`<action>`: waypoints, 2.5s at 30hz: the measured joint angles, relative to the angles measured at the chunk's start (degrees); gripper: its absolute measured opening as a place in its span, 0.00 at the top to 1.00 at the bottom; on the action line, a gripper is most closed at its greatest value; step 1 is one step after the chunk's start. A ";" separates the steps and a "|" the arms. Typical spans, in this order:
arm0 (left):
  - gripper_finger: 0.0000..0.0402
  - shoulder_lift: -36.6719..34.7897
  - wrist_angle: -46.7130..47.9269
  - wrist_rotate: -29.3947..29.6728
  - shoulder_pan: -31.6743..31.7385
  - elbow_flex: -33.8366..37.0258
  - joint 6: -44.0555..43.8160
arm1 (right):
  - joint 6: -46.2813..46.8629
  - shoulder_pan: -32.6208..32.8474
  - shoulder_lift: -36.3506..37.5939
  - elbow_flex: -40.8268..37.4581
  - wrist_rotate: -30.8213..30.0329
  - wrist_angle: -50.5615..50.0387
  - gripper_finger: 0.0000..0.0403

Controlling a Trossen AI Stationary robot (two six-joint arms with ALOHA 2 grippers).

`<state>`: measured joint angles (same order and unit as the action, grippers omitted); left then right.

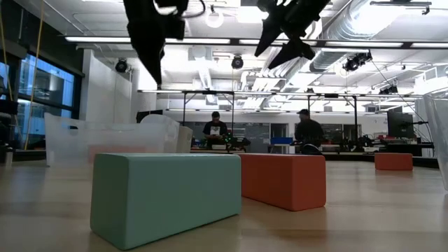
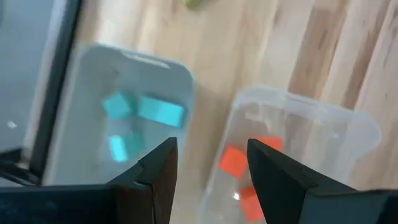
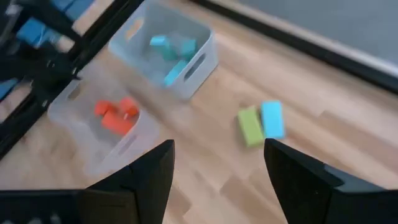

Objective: Sort & place blocks by color
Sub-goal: Put the blue block into the gray bin

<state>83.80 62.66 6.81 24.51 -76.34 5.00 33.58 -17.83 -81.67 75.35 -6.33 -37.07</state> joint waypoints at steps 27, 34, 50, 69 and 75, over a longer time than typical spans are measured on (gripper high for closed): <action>0.59 -11.81 -10.55 8.34 8.62 -4.91 0.91 | -24.55 -9.23 -0.09 1.49 -3.69 32.93 0.41; 0.59 -12.68 -12.57 10.39 10.41 -4.91 -1.81 | -31.40 -10.53 -0.09 11.24 -2.62 26.60 0.41; 0.59 -12.56 -13.69 10.37 12.28 -4.91 -2.91 | -28.24 -12.56 -10.92 26.25 3.27 2.73 0.41; 0.59 -12.52 -12.84 10.36 12.28 -4.91 -4.39 | -21.90 -13.59 -30.59 26.20 6.45 -12.02 0.41; 0.59 -12.52 -12.79 10.36 12.28 -4.91 -4.39 | -21.59 -13.68 -34.43 26.19 6.69 -12.05 0.41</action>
<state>71.29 49.87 17.17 36.80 -81.25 0.60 12.00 -31.51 -116.10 101.54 0.36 -49.12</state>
